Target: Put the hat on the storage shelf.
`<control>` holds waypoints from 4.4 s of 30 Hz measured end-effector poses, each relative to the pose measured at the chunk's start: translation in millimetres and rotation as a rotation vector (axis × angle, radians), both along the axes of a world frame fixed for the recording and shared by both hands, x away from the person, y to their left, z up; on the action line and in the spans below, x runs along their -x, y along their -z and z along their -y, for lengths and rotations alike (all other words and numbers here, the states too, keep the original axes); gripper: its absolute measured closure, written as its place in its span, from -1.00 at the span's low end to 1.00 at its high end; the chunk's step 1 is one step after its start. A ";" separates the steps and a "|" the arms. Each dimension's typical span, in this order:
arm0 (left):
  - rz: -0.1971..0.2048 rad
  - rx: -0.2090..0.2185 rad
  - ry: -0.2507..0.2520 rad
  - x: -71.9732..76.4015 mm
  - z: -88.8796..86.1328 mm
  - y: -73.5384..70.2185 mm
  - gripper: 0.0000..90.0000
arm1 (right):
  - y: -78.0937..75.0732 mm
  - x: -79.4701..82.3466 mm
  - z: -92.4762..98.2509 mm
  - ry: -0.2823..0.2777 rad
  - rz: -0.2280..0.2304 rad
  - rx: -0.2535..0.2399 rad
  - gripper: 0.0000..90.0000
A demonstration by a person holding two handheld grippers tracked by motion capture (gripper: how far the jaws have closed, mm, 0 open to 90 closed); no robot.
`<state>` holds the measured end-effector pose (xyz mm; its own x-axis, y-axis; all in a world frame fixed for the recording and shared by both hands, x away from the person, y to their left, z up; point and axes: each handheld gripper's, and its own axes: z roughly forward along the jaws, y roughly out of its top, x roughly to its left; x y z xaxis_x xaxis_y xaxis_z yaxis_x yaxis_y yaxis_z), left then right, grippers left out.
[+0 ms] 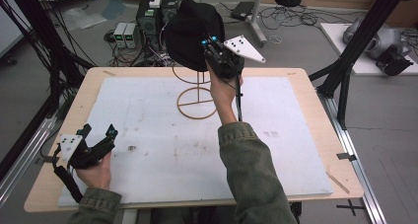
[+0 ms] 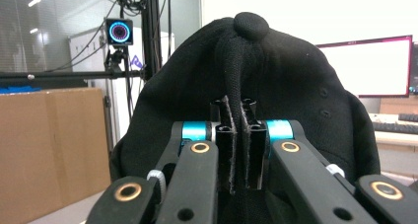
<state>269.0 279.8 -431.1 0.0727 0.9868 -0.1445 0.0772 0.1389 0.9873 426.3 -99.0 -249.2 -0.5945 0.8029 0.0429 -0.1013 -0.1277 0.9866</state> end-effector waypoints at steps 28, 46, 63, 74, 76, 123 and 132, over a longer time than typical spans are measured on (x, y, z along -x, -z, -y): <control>-0.024 0.015 0.014 -1.8 -1.8 1.1 -0.59 | 15.1 -28.8 2.9 -0.048 -0.237 0.114 0.93; -0.035 0.008 0.014 -2.8 -2.2 1.5 -0.59 | 13.1 -28.9 -4.8 -0.016 -0.290 0.169 0.69; -0.036 0.028 0.017 -3.7 -1.6 1.6 -0.58 | 3.4 -19.1 7.2 0.053 -0.243 0.095 -0.33; -0.036 0.019 0.021 -3.7 -0.4 0.9 -0.58 | 2.9 -6.1 28.7 0.104 -0.214 0.107 -0.60; -0.036 0.019 0.021 -3.7 -0.2 0.9 -0.58 | 2.8 -2.2 33.0 0.104 -0.203 0.120 -0.62; -0.051 0.011 0.020 -1.6 2.8 -0.2 -0.58 | 104.9 111.1 165.7 0.311 -0.191 0.143 -0.74; -0.040 0.012 0.008 -0.6 2.5 -0.7 -0.58 | 134.8 131.3 187.0 0.365 -0.227 0.140 -0.74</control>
